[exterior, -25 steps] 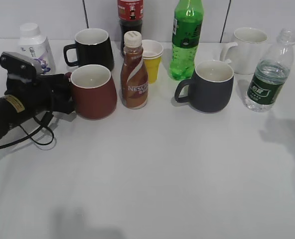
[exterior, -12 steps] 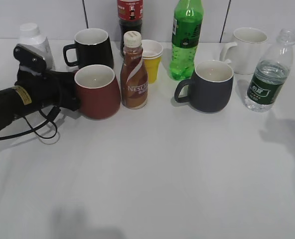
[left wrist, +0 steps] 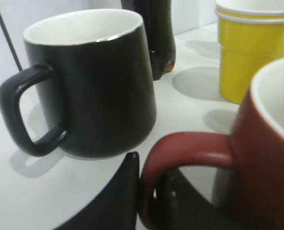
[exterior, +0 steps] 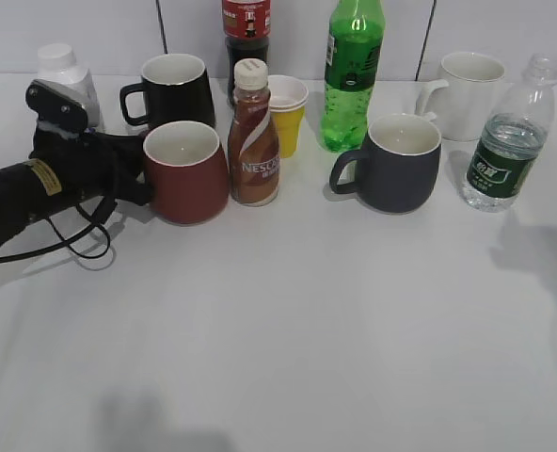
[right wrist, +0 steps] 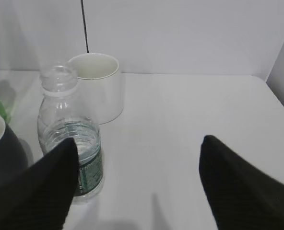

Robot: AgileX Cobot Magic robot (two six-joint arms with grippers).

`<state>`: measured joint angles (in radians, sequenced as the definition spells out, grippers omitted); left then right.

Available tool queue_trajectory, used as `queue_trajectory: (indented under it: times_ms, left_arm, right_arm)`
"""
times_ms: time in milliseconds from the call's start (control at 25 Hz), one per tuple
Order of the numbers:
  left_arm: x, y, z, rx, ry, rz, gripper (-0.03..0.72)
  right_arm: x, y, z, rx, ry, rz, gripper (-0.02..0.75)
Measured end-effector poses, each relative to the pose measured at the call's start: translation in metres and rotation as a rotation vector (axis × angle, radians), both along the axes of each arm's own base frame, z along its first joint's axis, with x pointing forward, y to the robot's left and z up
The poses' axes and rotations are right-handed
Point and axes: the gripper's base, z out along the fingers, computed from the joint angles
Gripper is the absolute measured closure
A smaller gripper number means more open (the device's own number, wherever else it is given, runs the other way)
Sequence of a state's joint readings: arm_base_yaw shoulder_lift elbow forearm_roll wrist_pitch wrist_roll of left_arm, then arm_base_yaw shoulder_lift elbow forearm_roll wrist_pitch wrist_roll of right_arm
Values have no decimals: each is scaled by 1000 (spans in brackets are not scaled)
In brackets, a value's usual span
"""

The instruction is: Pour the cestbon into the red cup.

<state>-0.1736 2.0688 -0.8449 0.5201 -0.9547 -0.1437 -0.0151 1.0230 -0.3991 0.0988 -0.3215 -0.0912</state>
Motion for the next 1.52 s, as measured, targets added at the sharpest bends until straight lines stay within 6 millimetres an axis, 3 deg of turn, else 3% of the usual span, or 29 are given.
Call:
queue_trajectory:
  times_ms: [280, 520, 920, 1400, 1520]
  left_arm:
    - [-3, 3, 10, 24, 2, 31, 627]
    - [-21, 8, 16, 33, 27, 51, 627]
    - [-55, 18, 43, 0, 6, 108, 627]
    - [-83, 18, 80, 39, -47, 86, 627]
    - [-89, 5, 82, 56, -45, 34, 627]
  right_arm:
    - [2, 6, -3, -35, 14, 75, 151]
    - [20, 21, -15, -5, -33, 243, 151]
    - [72, 25, -79, 46, 19, 288, 151]
    - [131, 25, -127, 70, 66, 292, 152]
    - [138, 25, -131, 70, 66, 293, 215]
